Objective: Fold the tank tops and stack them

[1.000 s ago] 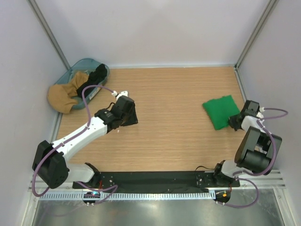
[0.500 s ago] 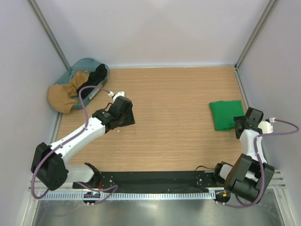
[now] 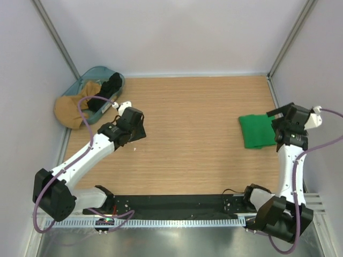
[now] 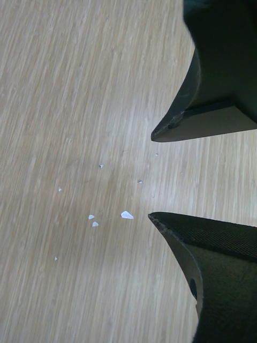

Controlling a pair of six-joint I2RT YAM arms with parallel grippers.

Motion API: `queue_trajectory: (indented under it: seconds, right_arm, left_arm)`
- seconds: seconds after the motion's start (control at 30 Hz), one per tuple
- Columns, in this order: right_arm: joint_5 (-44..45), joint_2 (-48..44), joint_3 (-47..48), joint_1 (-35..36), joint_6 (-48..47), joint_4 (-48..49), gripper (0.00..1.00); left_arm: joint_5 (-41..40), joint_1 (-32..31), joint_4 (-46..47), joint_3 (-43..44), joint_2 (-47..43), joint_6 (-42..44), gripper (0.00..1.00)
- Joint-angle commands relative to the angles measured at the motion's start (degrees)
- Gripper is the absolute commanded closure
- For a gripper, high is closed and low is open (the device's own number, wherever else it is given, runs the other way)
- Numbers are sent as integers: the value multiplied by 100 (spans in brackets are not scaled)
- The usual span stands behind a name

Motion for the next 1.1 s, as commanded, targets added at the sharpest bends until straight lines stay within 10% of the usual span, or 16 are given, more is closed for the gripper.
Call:
queue_trajectory:
  seconds: [0.0,0.37,0.57,1.07]
  right_arm:
    - [-1079,189,175,776,-677,274,0]
    - [-772,716,-650,3801,-1303,1267,2]
    - [-246,1182,-1380,5084,-1381,2180,5]
    - [98,1130,-2023,5613,-1399,2990,10]
  left_arm:
    - [-37,15,204,-5,-141,29,43]
    - [95,15,662,-498,-440,117,30]
    - [-238,111,1171,-561,-415,248,8]
    - [667,2994,-154,4734,3161,-314,12]
